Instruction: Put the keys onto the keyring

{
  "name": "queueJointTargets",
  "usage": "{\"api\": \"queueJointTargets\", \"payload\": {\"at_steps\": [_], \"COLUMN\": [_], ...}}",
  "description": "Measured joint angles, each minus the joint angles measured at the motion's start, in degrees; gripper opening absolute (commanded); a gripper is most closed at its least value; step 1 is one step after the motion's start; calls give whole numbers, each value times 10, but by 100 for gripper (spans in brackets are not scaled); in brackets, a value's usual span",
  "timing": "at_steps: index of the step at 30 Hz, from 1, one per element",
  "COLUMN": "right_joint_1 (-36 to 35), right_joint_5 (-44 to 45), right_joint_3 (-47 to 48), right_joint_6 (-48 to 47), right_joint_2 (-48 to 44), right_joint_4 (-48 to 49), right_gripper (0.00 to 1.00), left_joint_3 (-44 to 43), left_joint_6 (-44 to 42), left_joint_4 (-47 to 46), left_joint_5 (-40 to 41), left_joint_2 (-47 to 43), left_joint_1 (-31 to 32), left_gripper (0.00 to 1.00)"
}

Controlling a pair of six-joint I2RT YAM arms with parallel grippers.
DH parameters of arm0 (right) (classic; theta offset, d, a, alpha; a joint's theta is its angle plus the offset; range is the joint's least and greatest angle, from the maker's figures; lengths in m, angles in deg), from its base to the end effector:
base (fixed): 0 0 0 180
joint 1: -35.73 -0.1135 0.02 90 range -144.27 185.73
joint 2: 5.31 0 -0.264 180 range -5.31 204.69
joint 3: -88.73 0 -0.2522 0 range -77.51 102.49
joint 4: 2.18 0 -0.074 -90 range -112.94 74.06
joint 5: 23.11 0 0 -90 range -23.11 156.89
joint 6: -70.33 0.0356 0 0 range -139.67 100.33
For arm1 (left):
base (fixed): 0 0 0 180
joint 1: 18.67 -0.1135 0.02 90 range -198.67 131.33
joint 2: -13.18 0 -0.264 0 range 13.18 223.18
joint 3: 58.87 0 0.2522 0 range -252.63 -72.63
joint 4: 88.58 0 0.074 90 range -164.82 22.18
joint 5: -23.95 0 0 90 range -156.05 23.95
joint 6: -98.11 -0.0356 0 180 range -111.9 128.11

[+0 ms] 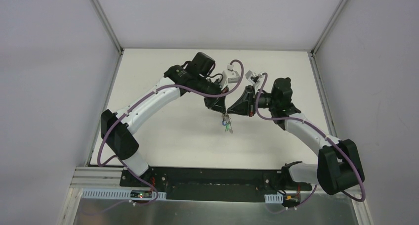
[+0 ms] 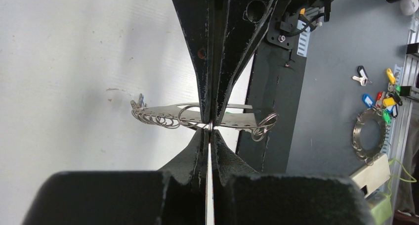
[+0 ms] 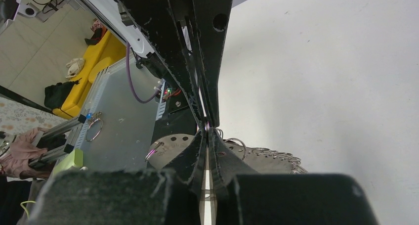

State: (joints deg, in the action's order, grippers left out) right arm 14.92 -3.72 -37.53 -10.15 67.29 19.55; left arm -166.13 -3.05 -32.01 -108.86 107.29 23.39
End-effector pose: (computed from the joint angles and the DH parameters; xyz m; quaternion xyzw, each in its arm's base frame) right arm 0.2362 0.1257 0.2882 -0.4721 0.5185 0.5391 0.4665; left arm 0.2490 -0.2573 0.3654 0.5121 0.6999 -0.4212 0.2655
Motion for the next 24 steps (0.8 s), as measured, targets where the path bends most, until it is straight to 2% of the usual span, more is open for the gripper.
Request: {"api": "queueJointTargets", "payload": {"at_steps": [13,24], "right_joint_1": [-11,-17], "right_joint_5": [-2,-2], "right_joint_3": [10,13], "right_joint_6": [-48,-48], "right_joint_2": [0,0], "right_joint_4": [-75,-84], "right_gripper": [14,22], "left_joint_3": [0,-1], "left_joint_6": [-26,-45], "left_joint_4": [33,43], "left_joint_5": [16,27], "left_joint_2": [0,0], "left_joint_1": [12,23], "left_gripper": [0,0]}}
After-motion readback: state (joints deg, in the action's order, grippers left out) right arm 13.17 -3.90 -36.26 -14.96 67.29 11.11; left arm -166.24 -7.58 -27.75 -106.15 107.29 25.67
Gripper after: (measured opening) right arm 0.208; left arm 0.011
